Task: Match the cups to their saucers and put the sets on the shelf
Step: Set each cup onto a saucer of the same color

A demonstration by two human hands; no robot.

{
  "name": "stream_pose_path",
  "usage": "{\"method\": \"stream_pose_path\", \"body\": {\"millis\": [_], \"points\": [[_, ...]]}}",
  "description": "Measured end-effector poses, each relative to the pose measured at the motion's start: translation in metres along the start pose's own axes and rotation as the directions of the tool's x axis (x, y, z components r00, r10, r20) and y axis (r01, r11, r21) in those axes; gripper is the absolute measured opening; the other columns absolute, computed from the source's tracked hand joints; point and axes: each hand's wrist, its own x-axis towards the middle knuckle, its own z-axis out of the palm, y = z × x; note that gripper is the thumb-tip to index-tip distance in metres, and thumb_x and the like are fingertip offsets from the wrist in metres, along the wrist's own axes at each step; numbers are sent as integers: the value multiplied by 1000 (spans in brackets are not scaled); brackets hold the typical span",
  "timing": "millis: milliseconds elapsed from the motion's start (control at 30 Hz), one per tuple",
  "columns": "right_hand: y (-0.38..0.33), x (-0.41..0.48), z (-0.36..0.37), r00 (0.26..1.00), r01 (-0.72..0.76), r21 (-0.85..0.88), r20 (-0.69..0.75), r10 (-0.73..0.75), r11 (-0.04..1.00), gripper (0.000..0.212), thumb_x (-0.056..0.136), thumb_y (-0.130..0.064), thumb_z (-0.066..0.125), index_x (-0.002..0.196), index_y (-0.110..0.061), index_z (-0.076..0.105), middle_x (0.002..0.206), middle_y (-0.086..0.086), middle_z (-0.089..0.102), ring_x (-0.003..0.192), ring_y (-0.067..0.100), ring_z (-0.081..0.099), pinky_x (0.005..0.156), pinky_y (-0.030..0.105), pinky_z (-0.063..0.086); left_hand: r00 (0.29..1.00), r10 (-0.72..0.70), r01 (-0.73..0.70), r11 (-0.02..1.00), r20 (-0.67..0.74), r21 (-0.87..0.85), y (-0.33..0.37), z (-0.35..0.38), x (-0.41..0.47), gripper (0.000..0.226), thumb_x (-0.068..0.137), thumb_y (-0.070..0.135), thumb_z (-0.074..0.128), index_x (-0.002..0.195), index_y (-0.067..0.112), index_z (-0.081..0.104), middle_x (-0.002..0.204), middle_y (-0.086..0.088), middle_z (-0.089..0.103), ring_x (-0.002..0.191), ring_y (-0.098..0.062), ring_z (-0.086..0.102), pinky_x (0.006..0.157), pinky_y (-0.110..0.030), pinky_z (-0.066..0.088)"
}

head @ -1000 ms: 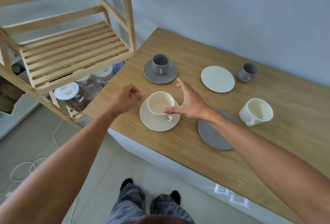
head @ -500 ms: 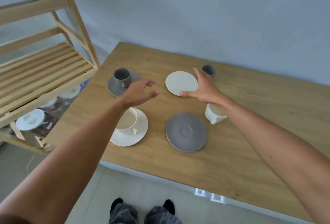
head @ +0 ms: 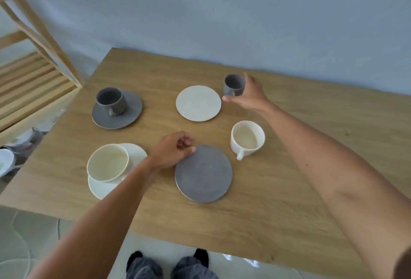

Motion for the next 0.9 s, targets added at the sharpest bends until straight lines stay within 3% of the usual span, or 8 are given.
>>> {"method": "stream_pose_path", "body": {"millis": [100,233,367,467,700,800,900], "points": [[0,19,6,998,-57,81,5,57,995,123,62,-57,85,155,-11,20,159,9,29,144,28,28,112,39,30,1000,-3,3,1000,5,17,-5,3,3,26,82,22,77,107,21,69,91,9,68,81,0,58,71,-1,38],[1,28,15,995,-82,175,-44,91,981,94,63,-44,85,140,-12,42,137,7,53,120,23,53,86,28,40,1000,-14,14,999,8,32,-9,5,6,17,81,26,77,97,23,71,82,15,66,75,3,56,69,-5,39],[-1,19,13,994,-70,222,-61,86,973,81,59,-40,84,128,-17,51,115,-3,54,100,14,53,78,28,46,1000,-23,22,999,9,28,-10,4,8,11,80,30,78,88,28,71,79,17,66,73,3,57,69,-11,41],[-7,1,6,995,-42,243,-77,62,969,73,55,-40,84,120,-22,54,113,-5,60,103,16,60,80,31,52,999,-30,29,999,14,29,-11,4,8,9,79,32,78,83,28,71,79,15,67,71,4,55,68,-12,41],[-37,-87,-8,998,26,308,-56,-9,951,77,52,-48,86,122,-30,57,110,-13,65,97,6,64,77,24,53,1000,-24,23,1000,21,5,-13,2,7,13,80,32,78,83,22,71,78,9,67,67,2,55,61,-10,41],[-46,-135,-3,998,62,343,-29,-56,937,66,55,-46,88,114,-32,60,101,-19,67,80,-5,67,62,10,49,999,-12,11,1000,41,20,-14,1,7,14,81,32,77,85,20,71,80,8,67,69,0,55,58,-4,41],[-47,-170,9,998,57,336,15,-66,940,68,58,-45,89,118,-30,60,98,-17,69,78,-5,67,58,11,50,999,-1,1,1000,32,12,-16,1,6,13,80,31,78,84,21,71,78,10,66,69,0,55,57,-5,40]]}}
